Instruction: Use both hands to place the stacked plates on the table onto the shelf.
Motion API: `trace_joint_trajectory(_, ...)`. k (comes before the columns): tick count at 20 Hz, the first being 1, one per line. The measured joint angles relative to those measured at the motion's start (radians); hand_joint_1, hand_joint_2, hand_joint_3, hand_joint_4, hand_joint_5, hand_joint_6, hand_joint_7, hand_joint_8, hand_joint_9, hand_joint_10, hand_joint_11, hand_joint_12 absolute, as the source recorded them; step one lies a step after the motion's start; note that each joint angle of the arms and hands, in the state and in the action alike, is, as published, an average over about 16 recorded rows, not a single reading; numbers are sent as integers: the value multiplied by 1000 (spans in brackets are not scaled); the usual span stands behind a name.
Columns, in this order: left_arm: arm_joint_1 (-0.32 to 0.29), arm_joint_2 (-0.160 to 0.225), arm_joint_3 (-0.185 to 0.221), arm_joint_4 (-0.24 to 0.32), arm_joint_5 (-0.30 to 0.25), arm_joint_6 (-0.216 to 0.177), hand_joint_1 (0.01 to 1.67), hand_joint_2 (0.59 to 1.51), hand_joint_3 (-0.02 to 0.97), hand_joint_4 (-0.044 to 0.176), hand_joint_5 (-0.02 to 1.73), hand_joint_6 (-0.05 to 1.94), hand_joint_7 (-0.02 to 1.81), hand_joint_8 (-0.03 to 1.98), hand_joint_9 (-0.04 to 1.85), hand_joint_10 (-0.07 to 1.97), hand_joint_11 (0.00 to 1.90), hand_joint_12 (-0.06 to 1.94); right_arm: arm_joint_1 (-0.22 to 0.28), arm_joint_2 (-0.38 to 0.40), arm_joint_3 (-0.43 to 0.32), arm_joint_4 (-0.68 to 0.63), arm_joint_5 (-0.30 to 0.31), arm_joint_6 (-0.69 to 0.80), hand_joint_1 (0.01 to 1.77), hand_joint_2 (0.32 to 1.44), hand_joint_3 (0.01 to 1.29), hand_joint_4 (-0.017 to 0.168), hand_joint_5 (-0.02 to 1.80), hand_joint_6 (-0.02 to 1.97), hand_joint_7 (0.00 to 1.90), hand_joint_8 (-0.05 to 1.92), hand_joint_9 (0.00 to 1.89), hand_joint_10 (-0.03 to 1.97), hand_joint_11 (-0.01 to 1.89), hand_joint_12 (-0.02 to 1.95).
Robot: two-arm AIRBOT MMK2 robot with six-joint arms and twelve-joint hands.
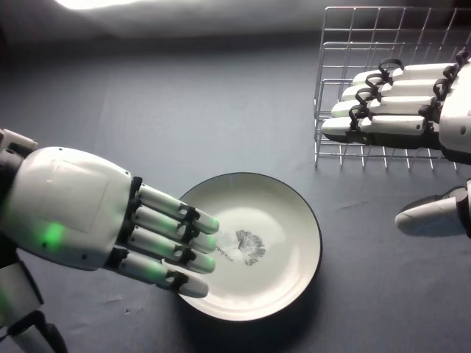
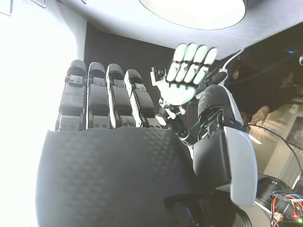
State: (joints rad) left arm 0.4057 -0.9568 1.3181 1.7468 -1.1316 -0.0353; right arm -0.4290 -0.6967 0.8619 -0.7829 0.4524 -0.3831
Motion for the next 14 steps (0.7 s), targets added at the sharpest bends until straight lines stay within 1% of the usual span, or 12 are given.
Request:
trace_joint_trajectory(3, 10, -21, 16, 25, 15, -21, 18, 906, 199, 7, 18, -14, 20, -15, 19, 8, 15, -19, 0, 0, 0, 0, 6, -2, 15, 1221, 36, -1, 20, 15, 21, 12, 22, 8, 20, -9)
trace_joint_trajectory(9, 18, -64, 53, 52, 49, -60, 18, 897, 198, 7, 19, -14, 18, -14, 21, 8, 16, -19, 0, 0, 0, 0, 14, -5, 15, 1221, 35, -1, 20, 15, 21, 11, 22, 8, 21, -9)
trace_joint_trajectory(14, 22, -92, 90, 80, 72, -87, 19, 901, 198, 7, 19, -13, 16, -14, 20, 7, 16, -19, 0, 0, 0, 0, 15, -6, 15, 1221, 34, -1, 20, 15, 21, 12, 22, 8, 21, -9)
